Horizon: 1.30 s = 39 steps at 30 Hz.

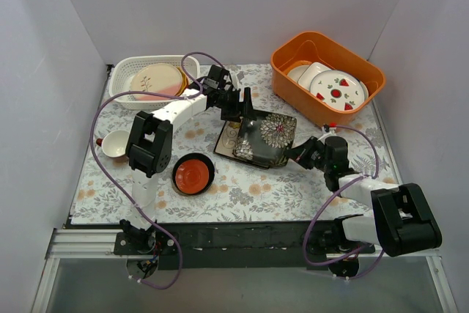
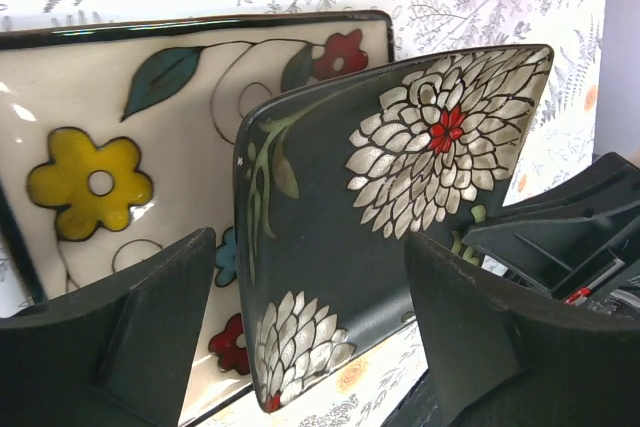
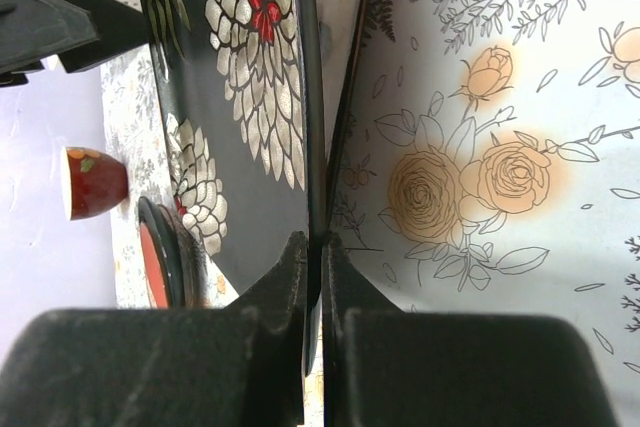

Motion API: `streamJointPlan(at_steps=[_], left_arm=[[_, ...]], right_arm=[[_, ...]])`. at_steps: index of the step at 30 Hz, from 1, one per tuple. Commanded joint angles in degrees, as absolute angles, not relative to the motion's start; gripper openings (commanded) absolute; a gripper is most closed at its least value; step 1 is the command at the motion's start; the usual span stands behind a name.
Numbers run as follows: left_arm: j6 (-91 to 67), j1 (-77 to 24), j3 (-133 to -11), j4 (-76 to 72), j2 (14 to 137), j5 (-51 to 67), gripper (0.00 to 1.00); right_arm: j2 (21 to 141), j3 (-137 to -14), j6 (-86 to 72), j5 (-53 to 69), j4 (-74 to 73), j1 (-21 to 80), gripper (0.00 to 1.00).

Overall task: Place the plates into the plastic bin on the countertop
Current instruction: Pick up the plate at the center of the board.

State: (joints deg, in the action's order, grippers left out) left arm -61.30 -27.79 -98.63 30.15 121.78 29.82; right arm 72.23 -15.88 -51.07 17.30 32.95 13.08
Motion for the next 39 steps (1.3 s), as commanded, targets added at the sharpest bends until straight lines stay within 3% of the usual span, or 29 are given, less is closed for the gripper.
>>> streamJointPlan(at_steps=[1, 15, 19, 30, 39], left_arm=[[-60.6, -28.2, -100.9, 30.5, 122.1, 31.5, 0.74], [-61.3, -28.3, -101.5, 30.4, 123.8, 35.3, 0.59], [-61.9, -28.4, -101.3, 29.7, 124.1, 37.9, 0.39], [-62.8, -28.4, -101.2, 28.6, 124.9, 42.4, 0.0], [-63.5, -28.4, -100.8, 27.3, 124.5, 45.8, 0.0]], right_arm=[[68.1, -16.7, -53.5, 21.2, 44.1, 12.3, 0.01], [66.4, -15.4, -55.6, 23.6, 46.7, 10.2, 0.01], [66.4, -15.3, -55.8, 24.0, 47.3, 10.2, 0.01], [67.1, -15.2, -56.1, 24.7, 48.3, 10.0, 0.01], [69.3, -14.7, -57.2, 26.9, 52.0, 9.4, 0.03]])
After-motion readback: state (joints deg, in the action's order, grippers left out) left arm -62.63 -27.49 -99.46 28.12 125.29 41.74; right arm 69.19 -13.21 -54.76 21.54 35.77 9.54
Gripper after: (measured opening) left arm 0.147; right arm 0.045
